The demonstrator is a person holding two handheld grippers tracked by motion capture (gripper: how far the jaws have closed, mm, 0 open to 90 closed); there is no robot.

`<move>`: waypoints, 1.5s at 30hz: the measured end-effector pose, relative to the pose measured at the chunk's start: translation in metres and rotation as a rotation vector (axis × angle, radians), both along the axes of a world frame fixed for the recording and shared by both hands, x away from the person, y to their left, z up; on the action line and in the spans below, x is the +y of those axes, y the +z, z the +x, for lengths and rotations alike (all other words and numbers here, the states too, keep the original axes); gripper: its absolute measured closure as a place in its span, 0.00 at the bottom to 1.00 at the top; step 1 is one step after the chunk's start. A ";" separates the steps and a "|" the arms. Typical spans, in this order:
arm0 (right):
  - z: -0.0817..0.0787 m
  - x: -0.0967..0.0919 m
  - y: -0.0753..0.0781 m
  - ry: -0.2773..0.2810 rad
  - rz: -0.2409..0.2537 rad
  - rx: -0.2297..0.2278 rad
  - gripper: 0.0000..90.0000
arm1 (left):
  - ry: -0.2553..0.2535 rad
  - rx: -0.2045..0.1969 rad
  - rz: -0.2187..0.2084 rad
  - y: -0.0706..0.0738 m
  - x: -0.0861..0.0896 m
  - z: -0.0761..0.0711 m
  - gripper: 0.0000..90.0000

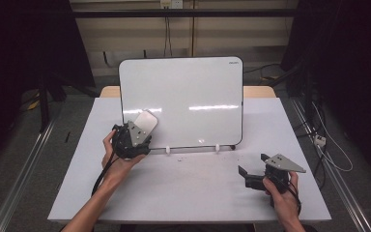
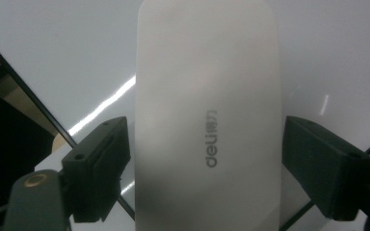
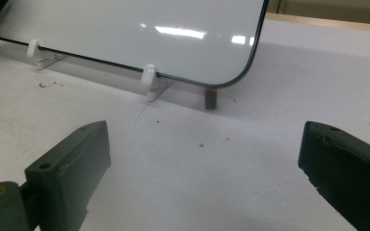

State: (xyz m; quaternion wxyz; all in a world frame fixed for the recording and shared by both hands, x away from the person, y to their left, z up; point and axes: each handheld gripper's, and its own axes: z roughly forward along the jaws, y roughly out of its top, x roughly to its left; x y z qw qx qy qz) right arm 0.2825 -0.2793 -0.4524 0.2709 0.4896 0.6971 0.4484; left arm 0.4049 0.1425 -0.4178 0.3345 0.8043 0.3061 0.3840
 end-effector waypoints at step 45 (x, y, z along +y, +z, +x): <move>-0.004 -0.003 0.000 -0.018 -0.008 0.002 0.05 | 0.032 0.158 -0.357 0.003 0.067 -0.074 0.05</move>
